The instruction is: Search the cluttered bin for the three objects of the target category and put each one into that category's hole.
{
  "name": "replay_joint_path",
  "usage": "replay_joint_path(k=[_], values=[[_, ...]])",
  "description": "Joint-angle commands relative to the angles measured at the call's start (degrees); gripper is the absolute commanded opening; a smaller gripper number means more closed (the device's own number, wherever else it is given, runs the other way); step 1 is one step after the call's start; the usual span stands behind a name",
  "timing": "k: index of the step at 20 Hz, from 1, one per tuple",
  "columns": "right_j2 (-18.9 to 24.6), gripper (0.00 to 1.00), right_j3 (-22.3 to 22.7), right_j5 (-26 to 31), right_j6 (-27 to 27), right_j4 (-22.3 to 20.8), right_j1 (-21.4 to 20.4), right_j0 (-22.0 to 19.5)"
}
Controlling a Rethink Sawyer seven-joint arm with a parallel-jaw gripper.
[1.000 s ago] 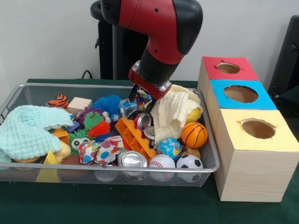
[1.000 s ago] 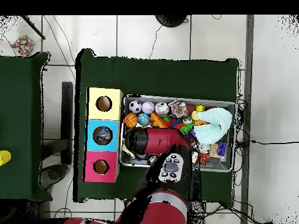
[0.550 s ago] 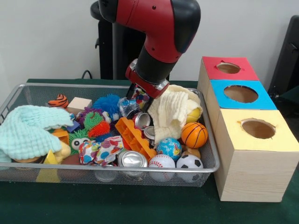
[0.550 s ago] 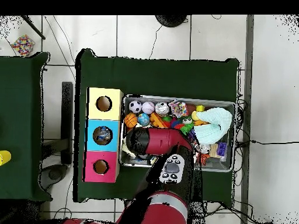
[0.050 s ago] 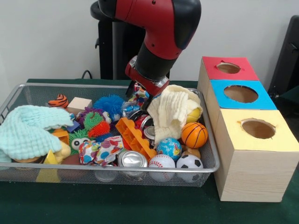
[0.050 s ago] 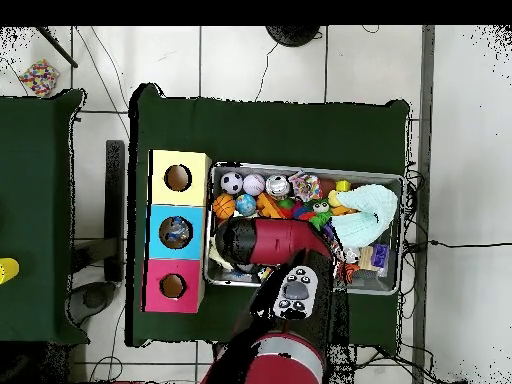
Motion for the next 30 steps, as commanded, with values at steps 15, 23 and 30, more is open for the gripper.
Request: replay_joint_path(k=[15, 23, 30], values=[[1.3, 1.00, 4.3, 7.9, 5.3, 1.5, -4.0, -0.5], [1.1, 1.00, 4.1, 6.6, 5.2, 0.4, -3.1, -1.1], [1.0, 1.00, 3.0, 5.7, 6.4, 0.4, -1.3, -0.5]])
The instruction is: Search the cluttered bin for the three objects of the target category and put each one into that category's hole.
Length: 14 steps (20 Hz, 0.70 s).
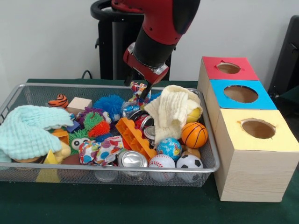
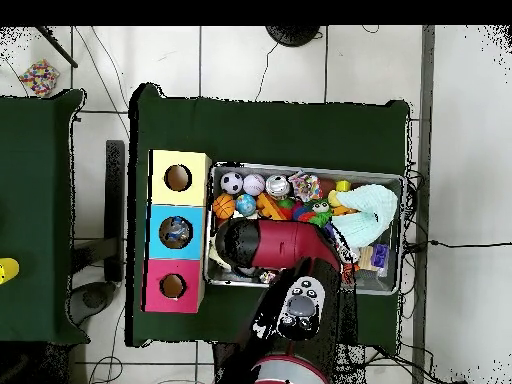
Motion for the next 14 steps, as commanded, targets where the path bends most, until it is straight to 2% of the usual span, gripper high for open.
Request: replay_joint_path(k=[1, 11, 14], values=[[1.8, 1.00, 1.4, 2.6, 6.7, 0.5, 3.0, -0.4], [1.8, 1.00, 1.3, -0.8, 8.1, 1.1, 5.6, -0.2], [2.2, 1.00, 3.2, -3.4, 9.8, 2.5, 5.1, -0.4]])
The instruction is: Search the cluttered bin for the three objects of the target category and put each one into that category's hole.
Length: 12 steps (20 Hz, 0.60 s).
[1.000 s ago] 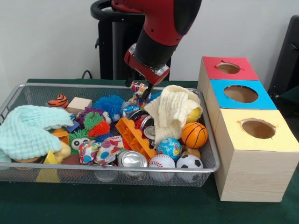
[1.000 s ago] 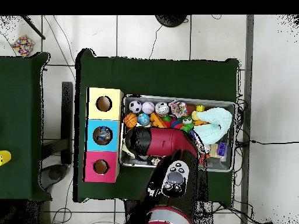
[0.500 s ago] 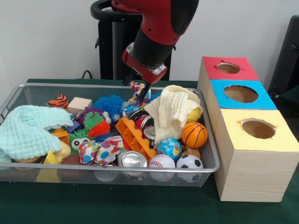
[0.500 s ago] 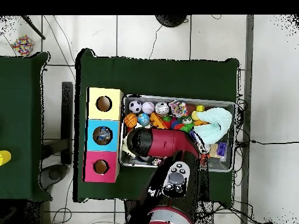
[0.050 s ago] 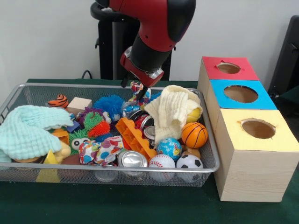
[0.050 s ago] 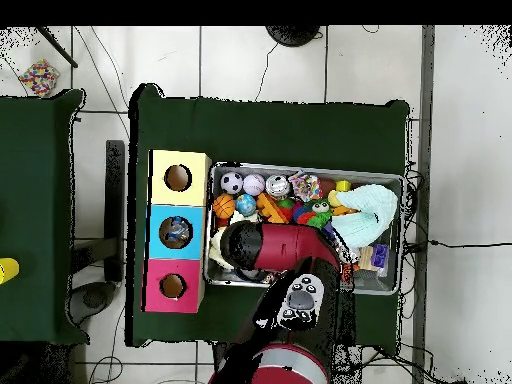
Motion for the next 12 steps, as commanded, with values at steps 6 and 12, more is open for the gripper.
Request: replay_joint_path(k=[6, 12], values=[[3.7, 1.00, 5.3, -5.9, 10.6, 4.0, 1.2, -0.8], [3.4, 1.00, 6.3, -6.8, 10.2, 4.9, 0.3, -0.7]])
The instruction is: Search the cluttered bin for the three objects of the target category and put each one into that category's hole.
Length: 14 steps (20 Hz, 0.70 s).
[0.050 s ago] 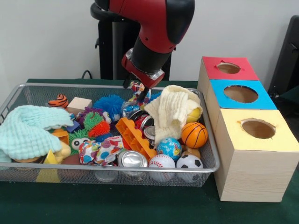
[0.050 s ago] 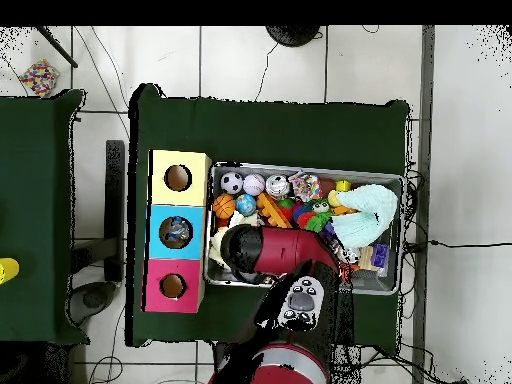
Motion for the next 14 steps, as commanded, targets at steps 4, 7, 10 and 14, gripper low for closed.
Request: replay_joint_path(k=[4, 7, 10, 14], values=[[3.1, 1.00, 5.8, -7.0, 11.2, 3.9, -0.5, -0.6], [2.8, 1.00, 6.3, -8.6, 11.8, 4.3, -0.7, -0.3], [2.3, 1.00, 6.4, -10.5, 12.6, 4.4, -0.2, 0.2], [1.4, 1.00, 7.1, -13.0, 13.7, 4.9, -0.2, 1.1]])
